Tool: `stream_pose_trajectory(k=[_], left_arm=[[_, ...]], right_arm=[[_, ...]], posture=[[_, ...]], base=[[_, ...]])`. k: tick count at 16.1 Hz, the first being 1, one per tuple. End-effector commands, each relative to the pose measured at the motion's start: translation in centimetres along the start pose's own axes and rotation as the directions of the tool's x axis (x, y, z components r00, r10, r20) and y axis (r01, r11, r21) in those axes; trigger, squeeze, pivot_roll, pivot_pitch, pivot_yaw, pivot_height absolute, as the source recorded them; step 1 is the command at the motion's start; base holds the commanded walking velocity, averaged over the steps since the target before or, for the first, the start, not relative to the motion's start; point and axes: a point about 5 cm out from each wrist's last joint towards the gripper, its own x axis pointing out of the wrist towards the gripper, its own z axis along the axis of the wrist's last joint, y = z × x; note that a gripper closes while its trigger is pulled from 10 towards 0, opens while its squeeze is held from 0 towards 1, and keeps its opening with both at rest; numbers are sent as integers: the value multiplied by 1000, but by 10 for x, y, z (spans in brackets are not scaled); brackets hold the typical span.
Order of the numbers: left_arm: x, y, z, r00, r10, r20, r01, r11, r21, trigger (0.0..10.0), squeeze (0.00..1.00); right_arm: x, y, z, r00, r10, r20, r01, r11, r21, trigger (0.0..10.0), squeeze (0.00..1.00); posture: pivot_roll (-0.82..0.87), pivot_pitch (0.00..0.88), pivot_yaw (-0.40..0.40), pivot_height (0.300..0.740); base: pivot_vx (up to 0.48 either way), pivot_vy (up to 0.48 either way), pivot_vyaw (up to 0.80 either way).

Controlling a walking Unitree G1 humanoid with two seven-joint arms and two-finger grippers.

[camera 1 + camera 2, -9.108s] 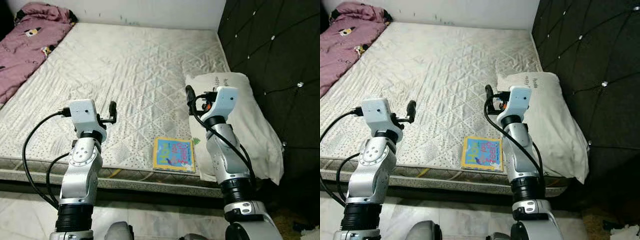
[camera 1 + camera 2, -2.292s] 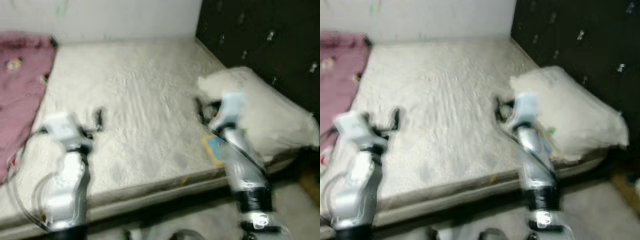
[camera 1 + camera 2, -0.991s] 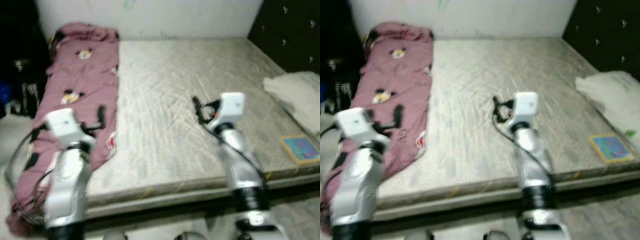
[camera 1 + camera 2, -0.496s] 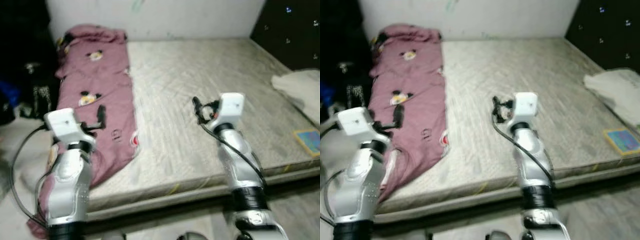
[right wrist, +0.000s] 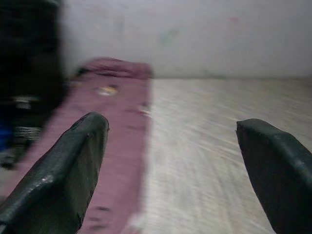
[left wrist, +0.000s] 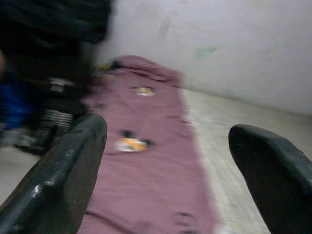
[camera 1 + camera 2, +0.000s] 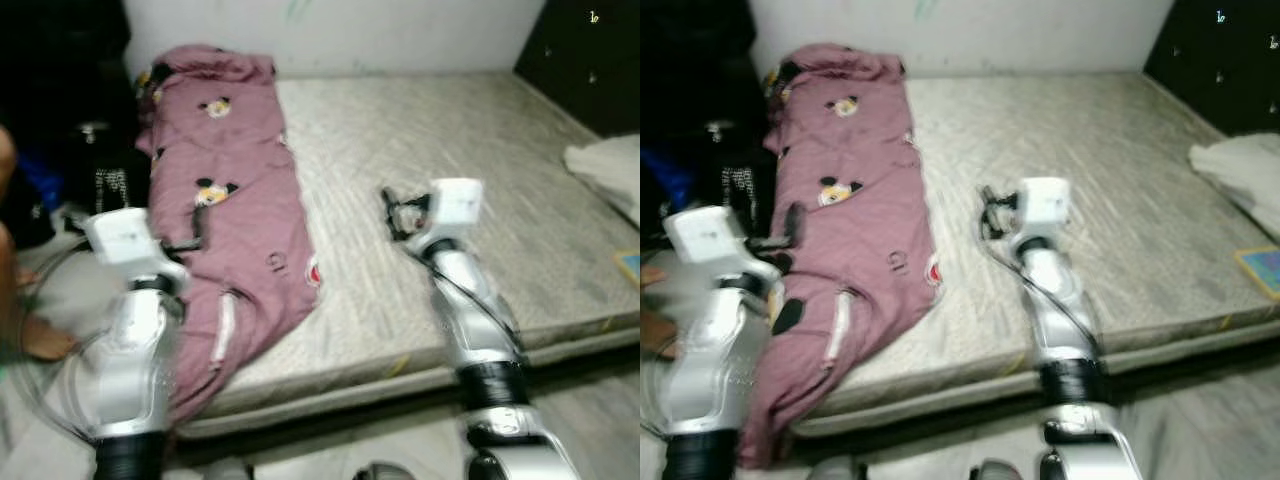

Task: Clean up the room

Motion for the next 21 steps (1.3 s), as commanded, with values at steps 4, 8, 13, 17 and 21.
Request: stream_pose_trajectory(k=[4,8,13,17,21], left_arm=[[2,-13,1,999,-33,28,32,998,46,10000,0],[-3,-5,-1,1000,-19,24,19,1000,17,10000,0],[-5,-11,-2,997,-72,-11,72,997,10,10000,0],[-9,-14,-7,997,-68,-29,68,998,-4,10000,0],[-15,-21,-11,994,-92,-53,91,996,-17,10000,0]], right_arm=[[4,-1,3,1000,3,21,-3,1000,0,10000,0],[2,-3,-2,1000,2,-6,-2,1000,12,10000,0],[-15,3,-15,999,-20,-43,21,999,29,10000,0],[-24,-4,-17,998,-25,-66,26,1000,15,10000,0],[-33,-1,-19,997,-17,-81,19,1000,25,10000,0]], posture=[[-24,0,-50,740],[-29,0,-39,740],[-52,2,-17,740],[-67,39,-27,740],[-70,70,-20,736]], base=[[0,0,0],[0,0,0],[0,0,-571],[0,0,0],[0,0,0]])
